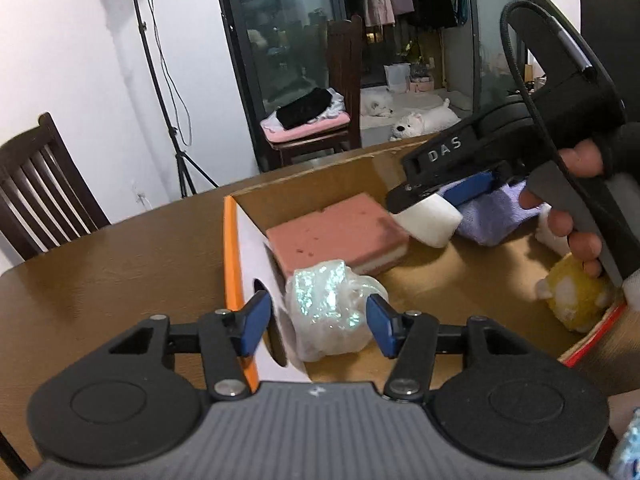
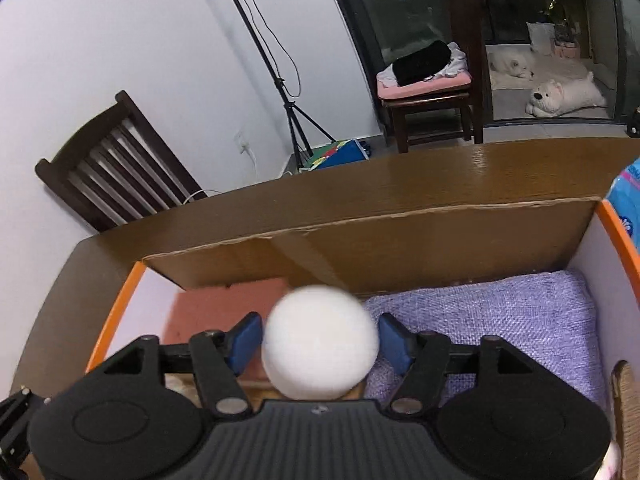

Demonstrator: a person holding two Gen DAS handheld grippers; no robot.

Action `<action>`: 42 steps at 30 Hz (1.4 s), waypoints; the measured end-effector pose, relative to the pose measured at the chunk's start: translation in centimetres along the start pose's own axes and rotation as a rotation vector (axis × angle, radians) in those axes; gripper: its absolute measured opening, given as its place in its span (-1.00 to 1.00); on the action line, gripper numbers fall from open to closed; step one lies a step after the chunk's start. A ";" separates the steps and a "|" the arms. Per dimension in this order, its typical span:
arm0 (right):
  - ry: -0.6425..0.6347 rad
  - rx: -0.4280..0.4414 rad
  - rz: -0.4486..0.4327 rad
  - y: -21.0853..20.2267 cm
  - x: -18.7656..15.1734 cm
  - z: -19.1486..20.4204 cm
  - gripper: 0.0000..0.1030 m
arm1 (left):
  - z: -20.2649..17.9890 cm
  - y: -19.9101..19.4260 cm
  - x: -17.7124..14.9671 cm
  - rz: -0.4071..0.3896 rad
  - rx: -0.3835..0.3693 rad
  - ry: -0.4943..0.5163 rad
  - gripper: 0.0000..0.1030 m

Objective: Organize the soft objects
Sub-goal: 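Open both tools to drop the puck and bag, then withdraw to the table, then grasp the wrapped snack packet with the left tool while the right tool grasps the white roll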

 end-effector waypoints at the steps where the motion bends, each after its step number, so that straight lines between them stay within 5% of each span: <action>1: -0.037 -0.013 -0.001 -0.1 0.0 0.3 0.41 | -0.3 -0.1 -0.1 0.017 -0.018 -0.001 0.08; 5: -0.172 -0.104 -0.056 -3.2 0.2 2.2 0.57 | 0.2 -2.7 0.5 -0.009 -0.002 -0.026 0.09; 13: -0.216 -0.054 -0.186 -16.5 1.8 3.7 0.62 | 1.8 -14.1 4.2 -0.159 0.052 -0.071 0.32; 19: -0.267 -0.059 -0.301 -27.8 -1.0 2.8 0.67 | 0.2 -21.3 3.1 -0.235 0.051 -0.083 0.47; 25: -0.307 -0.003 -0.427 -36.0 -9.7 1.6 0.85 | -3.6 -27.9 -2.5 -0.375 0.056 -0.083 0.67; 30: -0.313 0.065 -0.498 -40.2 -18.8 1.0 0.86 | -7.2 -31.4 -9.3 -0.414 0.030 -0.132 0.74; 37: -0.248 0.107 -0.524 -42.2 -31.0 -1.1 1.00 | -10.6 -33.0 -19.1 -0.274 0.014 -0.231 0.79; 42: -0.249 0.111 -0.438 -41.7 -34.4 -0.5 1.00 | -12.6 -33.2 -20.1 -0.255 -0.035 -0.169 0.79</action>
Point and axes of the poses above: each gripper's, at about its wrist camera, not at the fingertips, and y roughly the way its jaws point, z to its left, x to its top, the point moved 7 cm from there along y, roughly the way its jaws point, and after that the axes turned 3 degrees about -z, right-handed, at the moved point
